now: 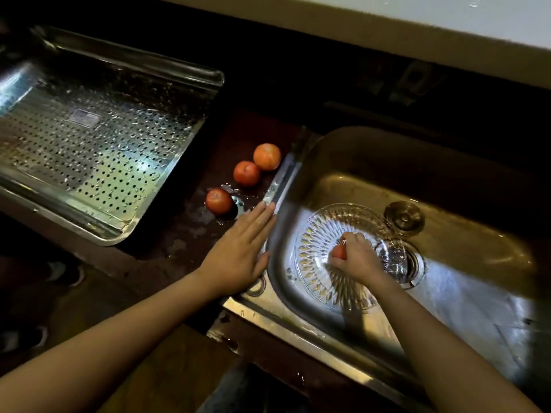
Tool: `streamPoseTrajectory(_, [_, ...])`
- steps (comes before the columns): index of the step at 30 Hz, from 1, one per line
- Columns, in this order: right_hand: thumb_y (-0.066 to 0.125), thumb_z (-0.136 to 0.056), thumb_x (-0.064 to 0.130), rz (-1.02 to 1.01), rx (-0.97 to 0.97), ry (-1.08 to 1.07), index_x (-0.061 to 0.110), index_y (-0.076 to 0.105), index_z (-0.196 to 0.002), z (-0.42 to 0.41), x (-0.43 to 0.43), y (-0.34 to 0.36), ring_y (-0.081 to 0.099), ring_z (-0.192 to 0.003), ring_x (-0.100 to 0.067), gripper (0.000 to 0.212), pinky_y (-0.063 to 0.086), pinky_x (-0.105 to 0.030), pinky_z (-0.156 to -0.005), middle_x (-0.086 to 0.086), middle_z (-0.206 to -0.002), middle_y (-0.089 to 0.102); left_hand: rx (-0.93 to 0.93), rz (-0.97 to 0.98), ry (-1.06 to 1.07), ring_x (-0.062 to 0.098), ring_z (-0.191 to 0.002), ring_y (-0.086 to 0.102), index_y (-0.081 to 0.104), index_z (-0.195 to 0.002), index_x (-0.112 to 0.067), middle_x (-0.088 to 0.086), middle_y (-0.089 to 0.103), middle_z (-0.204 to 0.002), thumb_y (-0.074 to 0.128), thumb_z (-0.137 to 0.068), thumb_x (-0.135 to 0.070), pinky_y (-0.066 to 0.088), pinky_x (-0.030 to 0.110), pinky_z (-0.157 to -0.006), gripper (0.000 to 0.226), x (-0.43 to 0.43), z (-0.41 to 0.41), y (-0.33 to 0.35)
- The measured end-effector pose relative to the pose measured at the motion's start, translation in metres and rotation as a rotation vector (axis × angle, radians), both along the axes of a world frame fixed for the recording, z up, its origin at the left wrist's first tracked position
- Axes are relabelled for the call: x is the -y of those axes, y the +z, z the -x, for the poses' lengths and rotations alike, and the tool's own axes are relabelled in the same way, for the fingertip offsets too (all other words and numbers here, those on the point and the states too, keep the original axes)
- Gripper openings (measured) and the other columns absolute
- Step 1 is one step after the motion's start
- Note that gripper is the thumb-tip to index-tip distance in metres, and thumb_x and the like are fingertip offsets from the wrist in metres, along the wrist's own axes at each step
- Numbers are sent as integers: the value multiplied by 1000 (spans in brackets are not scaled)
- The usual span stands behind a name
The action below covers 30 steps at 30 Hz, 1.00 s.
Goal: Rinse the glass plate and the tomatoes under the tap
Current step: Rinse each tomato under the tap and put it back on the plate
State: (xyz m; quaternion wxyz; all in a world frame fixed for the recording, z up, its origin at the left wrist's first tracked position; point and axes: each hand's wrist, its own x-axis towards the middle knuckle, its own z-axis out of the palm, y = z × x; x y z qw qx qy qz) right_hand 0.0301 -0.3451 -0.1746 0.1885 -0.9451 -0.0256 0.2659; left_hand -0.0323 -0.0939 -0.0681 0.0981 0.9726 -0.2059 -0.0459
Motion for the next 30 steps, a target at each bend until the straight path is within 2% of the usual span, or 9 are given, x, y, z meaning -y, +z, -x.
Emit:
streamPoseTrajectory(2, [64,-80,46,-42,68,4,15,40,-133,-15,-10,16,40,-123,-27,65,39,-42,-100,-10,-133,46,3,-3,-5,37,-138,30,43,-136,4,21,37,-146,45,-86,-28,32,51,-111,59,-2,2,-2])
streamPoseTrajectory(5, [61,-84,42,-283,268,-6,14,45,-133,-51,-42,60,40,-124,-28,59,36,-42,-101,-11,-133,50,30,-25,-11,37,-138,31,44,-135,5,21,37,-146,43,-87,-29,34,52,-109,59,-8,1,-2])
streamPoseTrajectory(8, [63,-84,39,-436,404,121,14,45,-134,-87,-76,102,39,-126,-30,59,30,-42,-106,-11,-137,48,45,-47,-14,34,-141,24,39,-138,3,19,31,-150,42,-88,-32,32,49,-112,61,-7,-1,-4])
streamPoseTrajectory(12, [67,-81,41,-437,344,266,19,39,-140,-115,-113,121,31,-129,-30,70,27,-36,-107,-9,-143,38,67,-38,-3,31,-144,20,36,-141,1,17,27,-153,42,-90,-33,25,45,-116,61,-3,-3,-7])
streamPoseTrajectory(19, [74,-76,32,-497,355,246,17,55,-128,-112,-139,116,40,-121,-28,58,21,-15,-85,-10,-130,51,56,-61,14,33,-141,25,40,-139,0,19,30,-151,47,-91,-31,28,47,-114,58,-15,1,-7])
streamPoseTrajectory(22, [74,-76,30,-575,335,184,20,54,-129,-97,-127,126,42,-121,-24,58,25,-15,-88,-7,-130,55,8,87,98,31,-141,28,39,-139,-1,17,32,-150,54,-90,-22,23,43,-117,56,-17,1,-1])
streamPoseTrajectory(25, [74,-76,32,-590,320,138,26,52,-130,-84,-100,149,46,-118,-22,58,31,-21,-92,-9,-126,56,-34,333,252,28,-136,38,41,-138,-2,16,42,-145,49,-93,-15,26,36,-115,48,-6,-16,18])
streamPoseTrajectory(27, [74,-75,33,-587,341,117,28,51,-130,-76,-77,170,47,-116,-19,59,33,-22,-94,-6,-124,56,-47,492,371,27,-128,46,44,-136,-4,16,51,-136,44,-96,-15,29,30,-109,41,10,-37,37])
streamPoseTrajectory(30, [75,-74,33,-573,410,80,28,53,-128,-60,-40,204,46,-110,-12,59,32,-10,-86,0,-120,56,-200,839,566,27,-99,61,48,-132,-9,18,61,-121,36,-100,-21,47,39,-94,37,46,-72,71])
